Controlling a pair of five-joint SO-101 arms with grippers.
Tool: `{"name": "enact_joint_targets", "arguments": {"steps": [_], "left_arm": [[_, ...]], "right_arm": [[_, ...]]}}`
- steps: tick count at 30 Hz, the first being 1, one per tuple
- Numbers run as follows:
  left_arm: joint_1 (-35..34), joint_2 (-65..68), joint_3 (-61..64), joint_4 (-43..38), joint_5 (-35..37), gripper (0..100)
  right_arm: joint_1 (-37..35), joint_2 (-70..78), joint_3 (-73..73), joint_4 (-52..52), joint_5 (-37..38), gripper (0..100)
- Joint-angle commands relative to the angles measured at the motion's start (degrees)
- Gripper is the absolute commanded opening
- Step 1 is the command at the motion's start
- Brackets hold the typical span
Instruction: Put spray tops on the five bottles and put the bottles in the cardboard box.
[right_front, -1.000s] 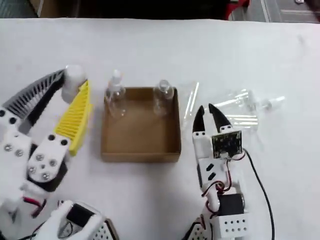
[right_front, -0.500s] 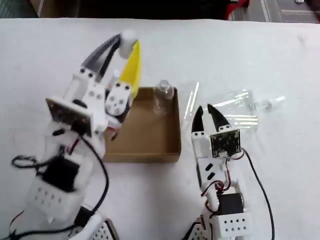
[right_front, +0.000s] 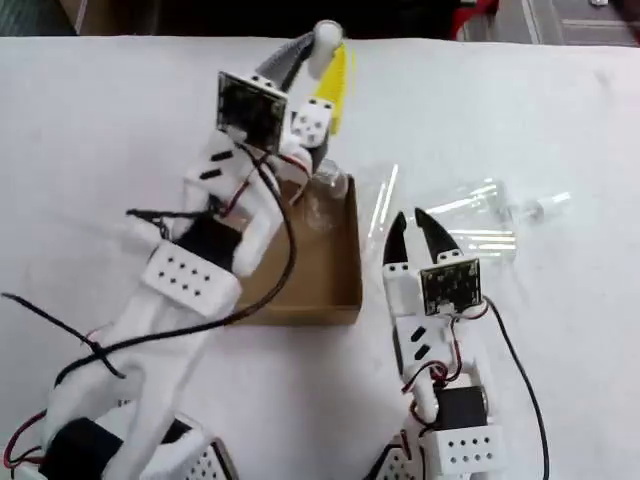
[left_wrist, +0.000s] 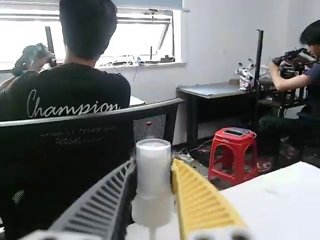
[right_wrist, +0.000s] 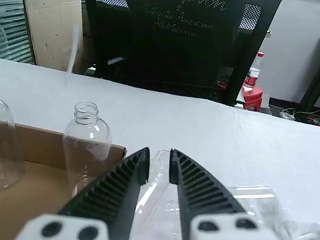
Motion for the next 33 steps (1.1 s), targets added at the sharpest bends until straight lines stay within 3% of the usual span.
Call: {"name": "enact_joint_targets", "arguments": {"steps": [1,4,7,11,15,21,33], "left_arm": [[2.1,-0.5,-4.3,-1.4,-2.6,2],[2.3,-1.6,-4.0,-1.1,-13.2,2],[2.9,-3.0,0.2,-1.7,-17.6,2],[4.2,-8.0,7.0,-1.9,-7.6,2],[3.7,-11.5,10.7,-9.1,2.1,2],[3.0,-11.6,15.6,-19.3,2.5,2],[-0.8,0.0,14.4,-27.7,2.5,2]], "right_arm": [[-0.2,0.4,0.6,-1.4,-0.4,5.6],[-0.2,0.4,0.6,-1.4,-0.4,5.6],[-0.2,0.4,0.6,-1.4,-0.4,5.6],[-0.2,0.4,0.6,-1.4,-0.4,5.6],[-0.3,0.4,0.6,-1.4,-0.4,5.6],[-0.3,0.4,0.6,-1.4,-0.4,5.6],[-0.3,0.4,0.6,-1.4,-0.4,5.6]]}}
